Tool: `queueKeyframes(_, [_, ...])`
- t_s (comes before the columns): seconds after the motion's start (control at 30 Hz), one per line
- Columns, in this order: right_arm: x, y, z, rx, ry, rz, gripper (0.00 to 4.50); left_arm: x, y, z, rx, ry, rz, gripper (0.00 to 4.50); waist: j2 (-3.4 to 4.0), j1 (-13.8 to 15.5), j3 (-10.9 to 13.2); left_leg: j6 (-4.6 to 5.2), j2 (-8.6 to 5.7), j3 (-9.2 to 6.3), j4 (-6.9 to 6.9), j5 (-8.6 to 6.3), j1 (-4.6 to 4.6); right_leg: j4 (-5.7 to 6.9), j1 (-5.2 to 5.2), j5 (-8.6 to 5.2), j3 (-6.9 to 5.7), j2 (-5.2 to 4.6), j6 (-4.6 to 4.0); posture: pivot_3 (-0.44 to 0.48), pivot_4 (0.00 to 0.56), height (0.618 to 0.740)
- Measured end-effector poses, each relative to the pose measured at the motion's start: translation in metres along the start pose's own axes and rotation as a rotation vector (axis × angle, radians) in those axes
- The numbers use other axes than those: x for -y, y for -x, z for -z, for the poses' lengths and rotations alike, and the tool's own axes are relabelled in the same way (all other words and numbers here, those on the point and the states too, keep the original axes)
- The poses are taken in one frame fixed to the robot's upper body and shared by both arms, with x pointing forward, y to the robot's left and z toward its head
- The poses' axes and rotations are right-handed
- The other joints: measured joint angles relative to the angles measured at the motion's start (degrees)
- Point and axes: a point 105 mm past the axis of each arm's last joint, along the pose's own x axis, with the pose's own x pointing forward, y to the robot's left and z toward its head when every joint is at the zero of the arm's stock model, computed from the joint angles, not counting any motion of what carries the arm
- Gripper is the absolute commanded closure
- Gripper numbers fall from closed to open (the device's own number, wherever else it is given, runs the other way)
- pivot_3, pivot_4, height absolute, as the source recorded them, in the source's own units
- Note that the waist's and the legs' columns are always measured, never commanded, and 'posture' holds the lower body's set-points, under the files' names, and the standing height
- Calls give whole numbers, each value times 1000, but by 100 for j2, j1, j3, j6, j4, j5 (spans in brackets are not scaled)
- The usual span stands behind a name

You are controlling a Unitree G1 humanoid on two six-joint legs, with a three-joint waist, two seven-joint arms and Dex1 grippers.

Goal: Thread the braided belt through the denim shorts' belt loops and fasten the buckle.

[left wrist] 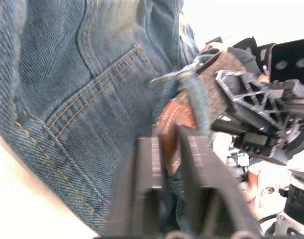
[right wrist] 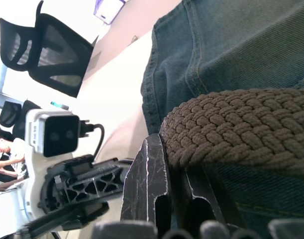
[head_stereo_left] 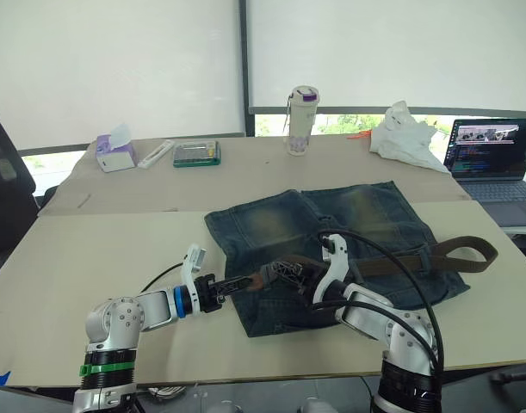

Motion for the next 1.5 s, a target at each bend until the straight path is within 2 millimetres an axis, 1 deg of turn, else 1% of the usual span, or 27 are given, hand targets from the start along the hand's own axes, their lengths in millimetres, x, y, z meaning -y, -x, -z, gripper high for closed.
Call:
queueKeyframes(0.03, [0, 0, 0, -1, 8, 4, 4500, 0, 0, 0, 1, 0, 1, 4476, 0, 5, 0, 0, -1, 0, 0, 0, 0, -1, 0, 0, -1, 0, 0, 0, 150, 740])
queueKeyframes(0.1, [2, 1, -1, -11, 39, 14, 3682, 1, -1, 0, 1, -1, 4, 4500, 0, 9, 0, 0, -3, 0, 0, 0, 0, -2, 1, 0, -1, -1, 0, 0, 150, 740])
queueKeyframes(0.17, [4, 7, 3, -50, 138, 45, 3104, 3, -5, -1, 6, -11, 16, 4500, 0, 29, 1, 0, -5, 0, 1, 0, -3, -5, 1, 0, -4, -1, 0, 0, 150, 740])
queueKeyframes(0.23, [5, 18, 8, -112, 311, 93, 3104, 6, -7, -5, 8, -28, 25, 4500, 0, 65, 2, 0, -9, 0, 4, 0, -7, -10, 2, 0, -5, -2, 1, 0, 150, 740])
queueKeyframes(0.27, [8, 27, 6, -142, 424, 131, 3104, 7, -8, -7, 13, -39, 28, 4500, -1, 91, 3, 0, -14, 3, 7, 0, -8, -12, 3, -1, -4, -2, 2, 0, 150, 740])
queueKeyframes(0.33, [10, 47, -2, -188, 661, 201, 3104, 6, -7, -10, 8, -70, 19, 4500, -3, 127, 6, 0, -17, 7, 12, 0, -7, -18, 8, -2, -4, -3, 4, 0, 150, 740])
queueKeyframes(0.37, [9, 56, -7, -203, 767, 227, 3382, 4, -6, -11, 5, -94, 7, 4500, -11, 135, 7, 0, -15, 6, 12, 0, -5, -20, 10, -2, -6, 0, 6, 0, 150, 740])
queueKeyframes(0.4, [9, 61, -9, -220, 830, 240, 3690, 2, -6, -13, 0, -116, 1, 4500, -21, 132, 8, 0, -12, 4, 11, 0, -3, -20, 11, -2, -8, 4, 6, 0, 150, 740])
queueKeyframes(0.47, [14, 64, 0, -304, 911, 247, 4336, 4, -10, -18, -11, -184, 7, 4500, -38, 130, 17, 0, -7, 3, 12, 0, -4, -19, 10, -2, -13, 10, 5, 0, 150, 740])
queueKeyframes(0.53, [21, 61, 8, -356, 942, 249, 4422, 5, -12, -23, -19, -230, 16, 4500, -38, 129, 18, 0, -6, 4, 10, 0, -4, -19, 10, -2, -10, 8, 5, 0, 150, 740])
queueKeyframes(0.63, [44, 51, 13, -395, 942, 306, 4422, 6, -13, -26, -51, -303, 30, 4500, -42, 135, 20, 1, -9, 6, 11, 1, -4, -19, 9, -2, -7, 4, 5, 0, 150, 740])
queueKeyframes(0.7, [48, 46, 10, -380, 949, 318, 4422, 0, -8, -25, -86, -330, 11, 4500, -42, 131, 20, 1, -9, 7, 11, 0, -3, -20, 9, -2, -5, 5, 4, 0, 150, 740])
queueKeyframes(0.77, [51, 45, 8, -379, 958, 320, 4422, -7, 2, -31, -100, -354, -15, 4500, -45, 141, 21, 1, -8, 1, 13, 1, -3, -19, 12, -1, -12, 6, 4, 0, 150, 740])
queueKeyframes(0.8, [51, 45, 9, -381, 961, 318, 4422, -10, 7, -34, -112, -366, -30, 4500, -45, 142, 20, 1, -7, 0, 14, 1, -2, -19, 13, -1, -13, 5, 4, 0, 150, 740])
queueKeyframes(0.9, [53, 47, 11, -388, 953, 308, 4422, -28, 32, -44, -151, -396, -110, 4500, -46, 142, 19, 1, -6, -2, 13, 0, 2, -19, 15, -2, -16, 5, 4, 0, 150, 740])
queueKeyframes(0.97, [52, 47, 11, -375, 928, 296, 4422, -44, 51, -59, -153, -411, -188, 4500, -54, 145, 21, 1, -6, -4, 12, 0, 1, -19, 12, -2, -22, 5, 4, 0, 150, 740])
queueKeyframes(1.03, [51, 45, 12, -360, 895, 287, 4422, -52, 64, -73, -138, -425, -235, 4500, -66, 146, 20, 1, -4, -7, 13, 0, 1, -20, 13, -2, -27, 4, 4, 0, 150, 740])
queueKeyframes(1.23, [38, 32, 22, -313, 777, 216, 4422, -68, 83, -112, -4, -451, -340, 4500, -69, 143, 21, 1, -3, -10, 11, 0, -8, -13, 3, -1, -29, 0, 4, 0, 150, 740])
queueKeyframes(1.33, [31, 26, 28, -308, 734, 188, 4422, -75, 89, -123, 31, -476, -396, 4500, -68, 129, 22, 1, 1, -10, 9, 0, -8, -8, -1, -1, -25, -1, 3, 0, 150, 740])
queueKeyframes(1.43, [32, 26, 27, -304, 717, 196, 4422, -89, 103, -135, 90, -478, -508, 4500, -69, 131, 22, 1, 0, -10, 10, 0, -7, -4, -2, 0, -29, 2, 3, 0, 150, 740])
queueKeyframes(1.5, [33, 26, 26, -300, 714, 201, 4422, -95, 111, -137, 95, -490, -553, 4500, -69, 129, 22, 1, -3, -9, 10, 0, -6, -2, -2, 0, -29, 3, 3, 0, 150, 740])
